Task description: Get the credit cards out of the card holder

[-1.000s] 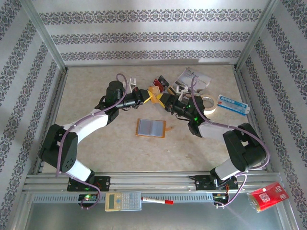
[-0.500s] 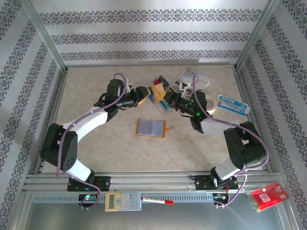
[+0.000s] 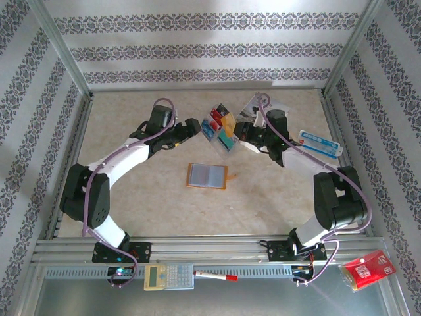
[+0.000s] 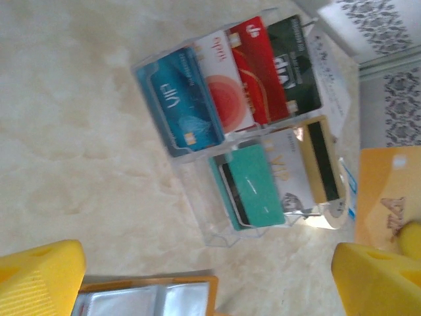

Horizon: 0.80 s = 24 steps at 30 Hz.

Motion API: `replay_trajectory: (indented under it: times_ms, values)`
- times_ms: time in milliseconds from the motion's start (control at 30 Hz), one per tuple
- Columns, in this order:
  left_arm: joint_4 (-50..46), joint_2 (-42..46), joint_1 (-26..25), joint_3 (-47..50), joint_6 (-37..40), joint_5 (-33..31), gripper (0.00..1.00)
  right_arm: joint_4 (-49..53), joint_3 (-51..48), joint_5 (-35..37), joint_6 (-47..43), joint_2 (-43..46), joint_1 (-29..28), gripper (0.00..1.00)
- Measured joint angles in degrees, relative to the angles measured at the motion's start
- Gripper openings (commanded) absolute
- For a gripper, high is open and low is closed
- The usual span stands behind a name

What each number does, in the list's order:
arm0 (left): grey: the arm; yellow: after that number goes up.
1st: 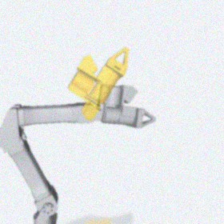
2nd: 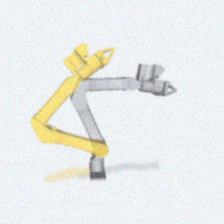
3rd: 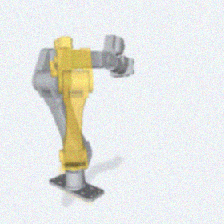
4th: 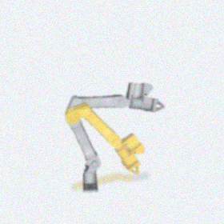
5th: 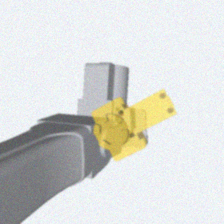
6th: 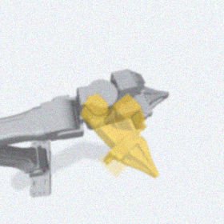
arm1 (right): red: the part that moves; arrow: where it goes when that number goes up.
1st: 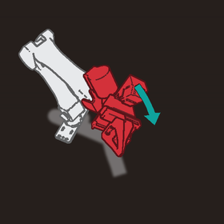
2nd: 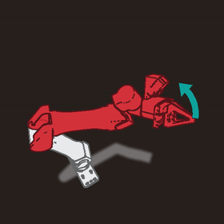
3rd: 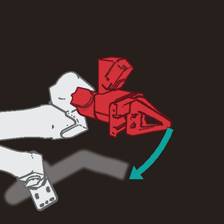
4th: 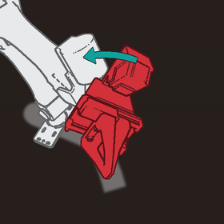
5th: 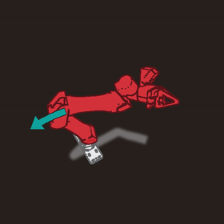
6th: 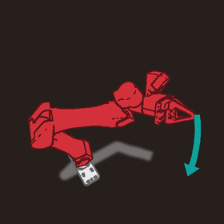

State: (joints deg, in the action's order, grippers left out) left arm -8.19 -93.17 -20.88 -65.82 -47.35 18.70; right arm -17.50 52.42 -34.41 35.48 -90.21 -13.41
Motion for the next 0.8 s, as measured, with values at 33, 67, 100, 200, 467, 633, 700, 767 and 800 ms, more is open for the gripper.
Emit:
replay_trajectory:
  times_ms: [33, 67, 100, 200, 467, 633, 700, 767, 800]
  values:
    - [-0.8, -0.1, 0.0, 0.0, 0.3, -0.6, 1.00, 0.7, 0.3, -0.5, -1.2, -0.5, 0.8, 0.00]
    - [-1.7, -0.3, 0.0, -0.2, 0.6, -1.0, 1.00, 1.4, 0.4, -1.0, -2.3, -1.0, 1.6, 0.00]
    - [-2.3, -0.7, 0.0, -0.4, 0.7, -1.3, 1.00, 2.1, 0.5, -1.3, -3.0, -1.2, 2.1, 0.00]
    - [-3.5, -2.1, -0.1, -1.5, 0.9, -2.3, 1.00, 4.9, 0.6, -2.3, -5.7, -1.3, 3.6, 0.00]
    - [-4.2, -2.9, -0.3, -1.9, 2.0, -3.4, 1.00, 17.3, 4.8, -1.3, -16.7, 0.6, 4.3, 0.00]
    - [-1.9, -2.9, -0.9, -1.7, 2.4, -3.9, 1.00, 27.6, 11.3, 2.1, -25.6, 1.8, 4.3, 0.00]
    - [-1.0, -2.9, -0.9, -1.6, 2.6, -3.9, 1.00, 30.9, 13.7, 3.2, -28.7, 1.8, 4.3, 0.00]
    - [-0.2, -2.9, -0.9, -1.3, 2.7, -3.9, 1.00, 33.6, 15.5, 4.0, -31.5, 1.6, 4.3, 0.00]
    - [0.4, -2.9, -0.9, -1.1, 2.9, -3.8, 1.00, 34.8, 16.4, 4.5, -32.9, 1.2, 4.1, 0.00]
